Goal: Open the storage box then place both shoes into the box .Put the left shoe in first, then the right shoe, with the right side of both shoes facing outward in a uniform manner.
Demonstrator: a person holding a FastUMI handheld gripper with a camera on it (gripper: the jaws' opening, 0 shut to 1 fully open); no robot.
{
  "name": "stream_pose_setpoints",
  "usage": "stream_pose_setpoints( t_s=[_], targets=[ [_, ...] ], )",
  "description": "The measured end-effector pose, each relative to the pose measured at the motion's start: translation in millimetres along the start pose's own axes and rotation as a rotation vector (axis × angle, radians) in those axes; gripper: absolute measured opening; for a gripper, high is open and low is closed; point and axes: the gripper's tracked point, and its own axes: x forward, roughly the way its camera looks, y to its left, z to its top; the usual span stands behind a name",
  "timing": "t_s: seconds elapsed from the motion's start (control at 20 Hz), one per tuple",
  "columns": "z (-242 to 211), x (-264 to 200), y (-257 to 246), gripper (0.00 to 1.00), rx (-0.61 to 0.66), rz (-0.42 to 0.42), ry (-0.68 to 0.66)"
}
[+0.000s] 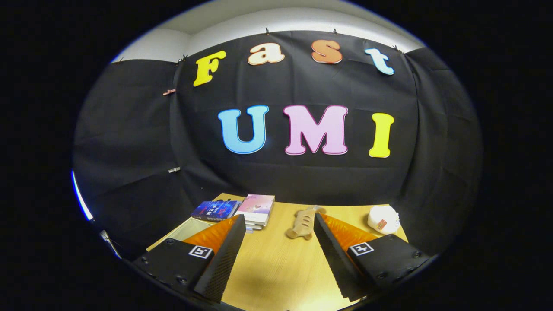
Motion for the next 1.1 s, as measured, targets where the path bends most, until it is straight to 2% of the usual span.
stream_pose_setpoints(
  t_s=[0.25,0.45,1.1],
  targets=[
    [13.6,-25.3,-9.2,0.98,-0.066,-0.031,-0.114],
    [7.3,-34.8,-6.7,0.98,-0.130,-0.041,-0.147],
    [3.8,-32.0,-0.5,0.98,-0.160,-0.033,-0.153]
  ],
)
